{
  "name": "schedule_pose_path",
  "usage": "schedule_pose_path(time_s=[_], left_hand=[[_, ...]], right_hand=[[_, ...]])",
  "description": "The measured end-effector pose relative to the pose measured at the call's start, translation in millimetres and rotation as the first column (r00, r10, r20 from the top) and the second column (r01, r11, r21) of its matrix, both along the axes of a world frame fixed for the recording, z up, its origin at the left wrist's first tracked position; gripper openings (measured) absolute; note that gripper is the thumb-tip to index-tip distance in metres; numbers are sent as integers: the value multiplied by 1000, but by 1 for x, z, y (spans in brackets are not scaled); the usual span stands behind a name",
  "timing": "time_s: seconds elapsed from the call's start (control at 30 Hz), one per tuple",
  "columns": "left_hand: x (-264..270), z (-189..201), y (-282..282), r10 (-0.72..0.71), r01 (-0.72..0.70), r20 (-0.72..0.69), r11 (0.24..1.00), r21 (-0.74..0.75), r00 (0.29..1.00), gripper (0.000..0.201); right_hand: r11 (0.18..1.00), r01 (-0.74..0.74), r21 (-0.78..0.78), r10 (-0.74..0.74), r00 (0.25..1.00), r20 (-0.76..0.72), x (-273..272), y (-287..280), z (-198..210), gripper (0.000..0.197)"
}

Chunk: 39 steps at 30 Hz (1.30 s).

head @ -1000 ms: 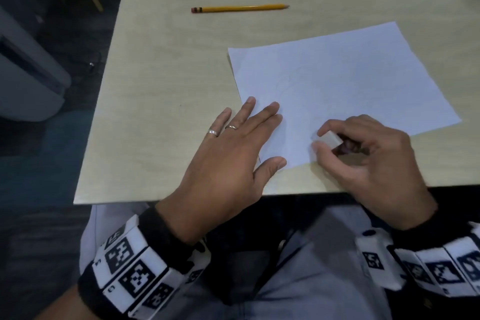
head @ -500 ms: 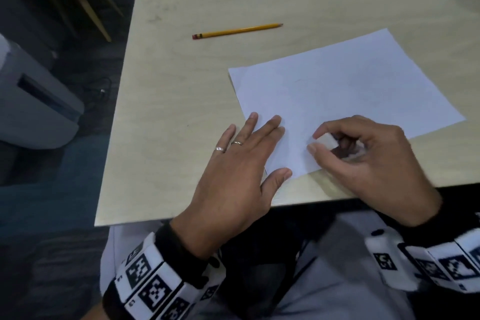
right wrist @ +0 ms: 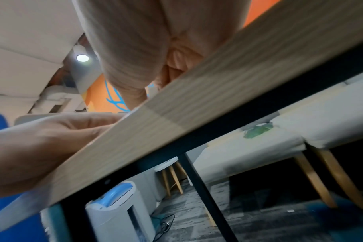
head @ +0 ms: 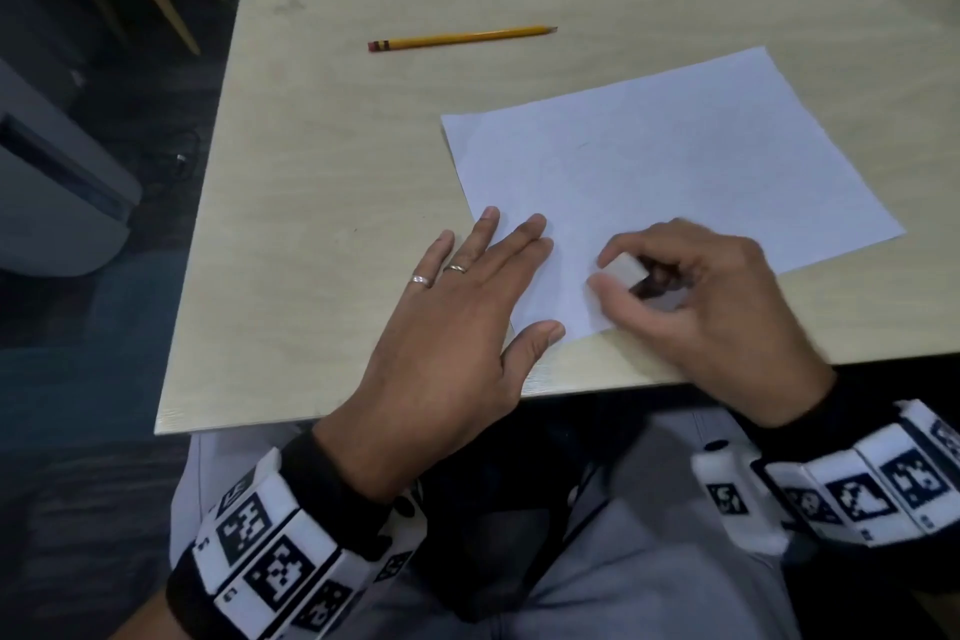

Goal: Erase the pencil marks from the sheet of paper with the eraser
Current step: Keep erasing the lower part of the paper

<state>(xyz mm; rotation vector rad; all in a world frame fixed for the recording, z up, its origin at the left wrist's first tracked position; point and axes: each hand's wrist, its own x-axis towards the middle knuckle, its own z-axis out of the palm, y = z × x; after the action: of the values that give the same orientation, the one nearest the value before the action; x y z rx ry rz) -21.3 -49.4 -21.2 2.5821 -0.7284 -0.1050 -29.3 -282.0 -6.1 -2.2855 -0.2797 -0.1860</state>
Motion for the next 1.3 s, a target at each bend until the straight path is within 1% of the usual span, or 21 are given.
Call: schedule_pose_path(time_s=[0.1, 0.13, 0.23, 0.27, 0.37, 0.43, 0.47, 0.57, 0.6, 0.67, 0.73, 0.77, 0.87, 0.9, 1.03, 1.1, 1.2, 1.23, 1.3], left_hand=[[0, 1, 0, 0, 0, 1, 1000, 7, 1000, 66], [0, 0, 0, -1, 1, 2, 1000, 10, 1000, 66], [-1, 0, 0, 0, 0, 3, 1000, 10, 1000, 65], [0, 0, 0, 1, -1, 4, 1000, 7, 1000, 65], [0, 1, 0, -1, 1, -3, 1000, 4, 1000, 65], [-1, 2, 0, -1, 1, -6, 1000, 3, 1000, 65], [-1, 1, 0, -3, 3, -4, 1000, 6, 1000, 65], [-1, 0, 0, -2, 2, 6, 1000, 12, 1000, 66], [-1, 0, 0, -4, 4, 7, 1000, 11, 1000, 66], [-1, 0, 0, -4, 4, 3, 1000, 0, 1000, 65], [-2, 1, 0, 1, -1, 4, 1000, -15, 1000, 65], [-2, 1, 0, 1, -1, 4, 1000, -18, 1000, 65], [-1, 0, 0, 1, -1, 6, 1000, -12, 1000, 65], [-1, -1, 0, 0, 0, 7, 1000, -9, 1000, 65], [-1, 0, -1, 2, -2, 3, 1000, -11, 1000, 65], [-1, 1, -1, 4, -4, -2, 1000, -11, 1000, 65], [-1, 0, -1, 1, -1, 2, 1000, -6, 1000, 64], [-1, 0, 0, -1, 1, 1, 1000, -6, 1000, 64], [-1, 0, 0, -3, 3, -2, 1000, -12, 1000, 64]], right_hand=[[994, 113, 2, -113, 994, 12, 7, -18, 4, 6], [994, 107, 7, -108, 994, 13, 5, -13, 6, 6], [997, -47, -55, 50, 998, 46, -7, 17, 4, 6], [996, -65, -62, 68, 996, 51, -6, 18, 2, 6], [998, 48, -46, -47, 998, 33, 7, -5, 1, 6], [995, 86, -43, -84, 996, 40, 8, -9, 4, 6], [997, 67, -34, -65, 997, 36, 5, -4, 5, 5], [996, -66, -54, 68, 997, 30, -7, 15, 4, 5], [997, -58, -44, 59, 998, 14, -6, 11, 3, 5], [999, 33, -29, -34, 999, -8, 1, -8, 2, 6], [994, 99, -35, -99, 995, 10, 5, -18, 5, 6], [995, 98, -34, -98, 995, 16, 3, -15, 6, 6], [998, -19, -59, 21, 999, 30, -8, 11, 5, 6], [998, -28, -62, 31, 999, 37, -8, 13, 2, 7], [992, 115, -56, -112, 992, 57, 9, -13, 0, 14], [994, 94, -48, -92, 994, 59, 7, -8, 2, 13], [998, -24, -65, 27, 998, 53, -5, 14, -1, 10], [998, -19, -60, 21, 999, 47, -4, 11, -2, 10], [998, 44, -52, -42, 998, 36, 4, -4, -1, 12]])
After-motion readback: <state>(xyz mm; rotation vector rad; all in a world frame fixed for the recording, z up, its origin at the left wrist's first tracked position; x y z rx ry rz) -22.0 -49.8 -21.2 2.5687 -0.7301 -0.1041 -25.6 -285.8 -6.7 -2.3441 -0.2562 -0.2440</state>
